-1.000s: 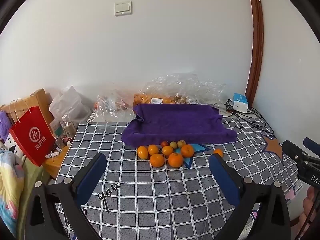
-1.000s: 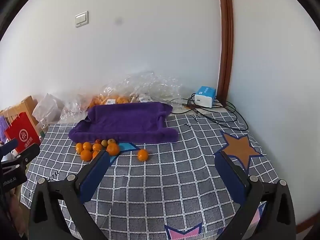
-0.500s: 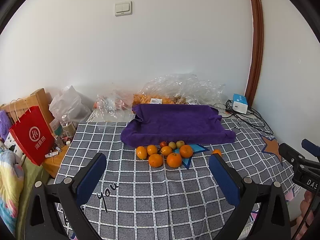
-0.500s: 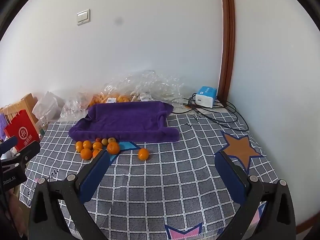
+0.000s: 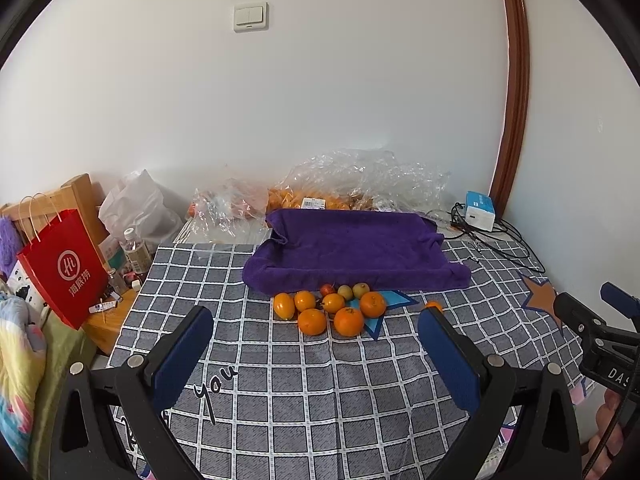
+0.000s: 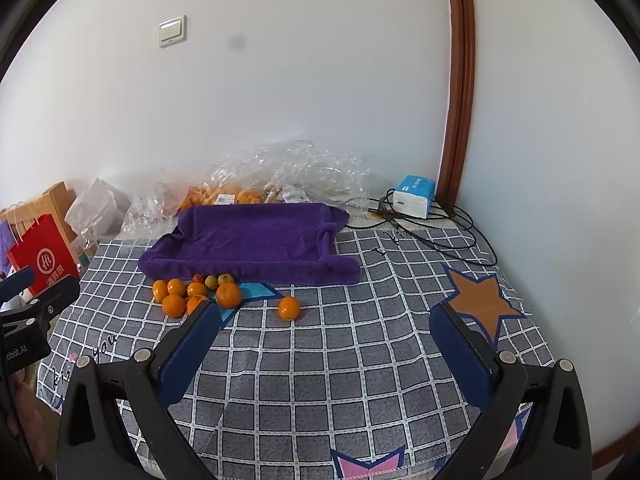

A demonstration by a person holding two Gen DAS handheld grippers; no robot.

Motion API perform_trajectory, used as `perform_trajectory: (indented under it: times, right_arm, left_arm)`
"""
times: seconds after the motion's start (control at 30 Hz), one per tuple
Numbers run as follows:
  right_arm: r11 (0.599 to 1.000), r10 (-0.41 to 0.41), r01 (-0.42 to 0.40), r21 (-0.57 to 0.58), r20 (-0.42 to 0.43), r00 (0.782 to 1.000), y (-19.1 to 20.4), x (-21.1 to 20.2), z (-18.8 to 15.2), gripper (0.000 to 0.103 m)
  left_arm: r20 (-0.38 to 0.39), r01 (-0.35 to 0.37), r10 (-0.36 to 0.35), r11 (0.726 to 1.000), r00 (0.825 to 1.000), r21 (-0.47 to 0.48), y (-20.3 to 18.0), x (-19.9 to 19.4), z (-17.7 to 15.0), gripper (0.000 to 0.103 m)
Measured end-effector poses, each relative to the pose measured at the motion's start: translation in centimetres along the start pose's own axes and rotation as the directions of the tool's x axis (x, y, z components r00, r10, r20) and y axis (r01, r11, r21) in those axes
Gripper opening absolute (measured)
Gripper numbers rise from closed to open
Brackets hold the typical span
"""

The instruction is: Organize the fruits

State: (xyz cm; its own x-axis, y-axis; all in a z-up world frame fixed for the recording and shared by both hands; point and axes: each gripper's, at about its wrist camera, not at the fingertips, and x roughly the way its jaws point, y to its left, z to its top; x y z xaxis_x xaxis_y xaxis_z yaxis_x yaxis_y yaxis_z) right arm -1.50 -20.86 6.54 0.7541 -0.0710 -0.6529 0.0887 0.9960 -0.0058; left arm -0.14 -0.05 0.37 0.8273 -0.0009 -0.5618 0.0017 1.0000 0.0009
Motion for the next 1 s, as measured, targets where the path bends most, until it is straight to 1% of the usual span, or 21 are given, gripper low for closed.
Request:
perform_trajectory:
  times: [0.3,1.0]
  right_arm:
    - [1.000,0.011,-0.011,0.001,0.003,1.000,0.28,-0.16,0.05,0.103]
    - [1.000,0.005,-0.005,-0.003,0.003,1.000,0.24,-0.22,-0.01,0.103]
  left_arm:
    - [0.002,0.003,-0.003,1.000,1.000,-0.007,0.10,-0.07,0.11,0.103]
    - [0.011,0.011,-0.011,1.000,1.000,-0.016,0.17,-0.41,0.14,0.103]
